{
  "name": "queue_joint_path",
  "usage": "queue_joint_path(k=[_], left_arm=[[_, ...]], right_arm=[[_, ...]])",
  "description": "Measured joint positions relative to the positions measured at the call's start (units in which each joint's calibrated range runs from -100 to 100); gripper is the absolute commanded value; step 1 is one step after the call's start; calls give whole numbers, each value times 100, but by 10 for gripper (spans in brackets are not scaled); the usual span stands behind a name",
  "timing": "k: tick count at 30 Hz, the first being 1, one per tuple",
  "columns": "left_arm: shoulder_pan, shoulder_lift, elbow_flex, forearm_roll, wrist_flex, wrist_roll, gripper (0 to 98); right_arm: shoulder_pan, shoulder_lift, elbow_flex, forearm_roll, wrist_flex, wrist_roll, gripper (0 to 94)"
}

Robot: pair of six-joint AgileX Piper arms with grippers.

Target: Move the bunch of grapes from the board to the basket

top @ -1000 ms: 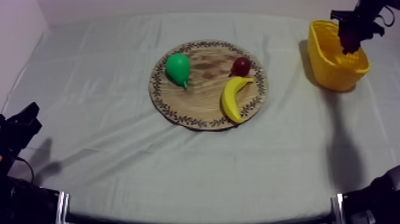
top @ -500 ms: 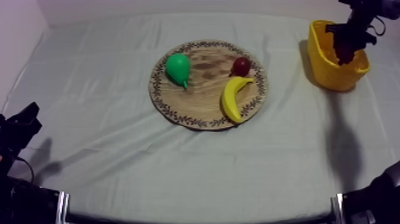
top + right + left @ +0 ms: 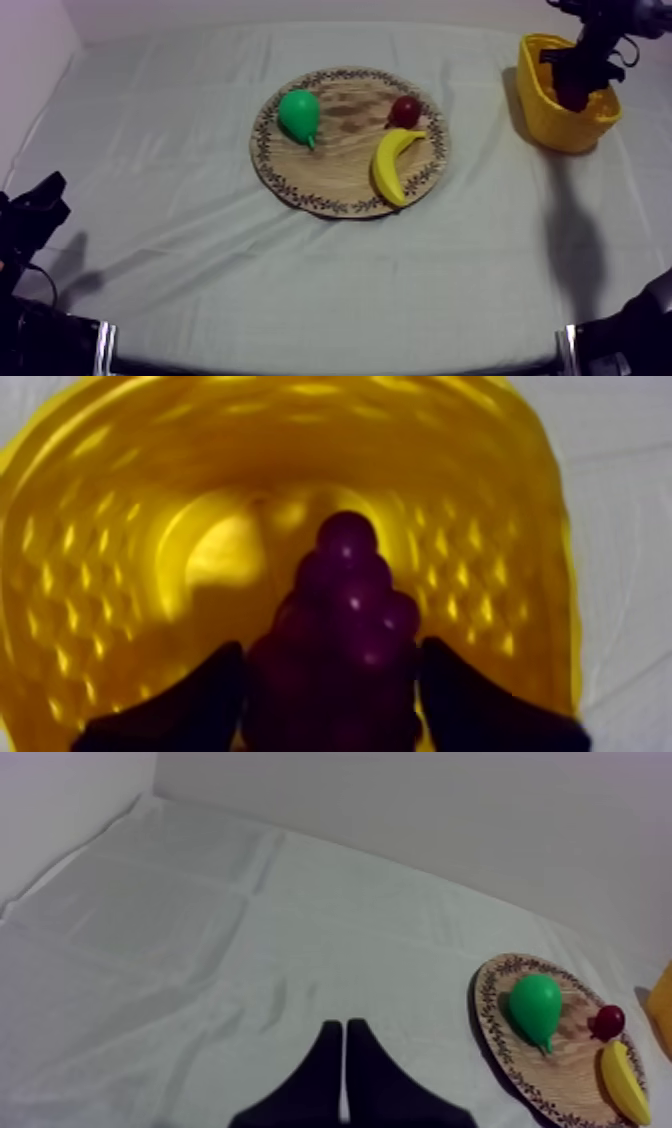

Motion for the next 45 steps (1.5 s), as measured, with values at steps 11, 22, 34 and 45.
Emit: queue_joint_path(k=[11, 22, 34, 45], left_arm=[[0, 0, 0, 0, 0, 0, 1], [0, 0, 0, 0, 0, 0, 1], [0, 0, 0, 0, 0, 0, 1], [0, 0, 0, 0, 0, 0, 1]], right_arm=[[77, -535, 451, -32, -562, -82, 816], [89, -1565, 1598, -32, -1109, -49, 601], [-162, -3075, 2995, 69, -1229, -150, 327], [-462, -4527, 4063, 2, -864, -263, 137]])
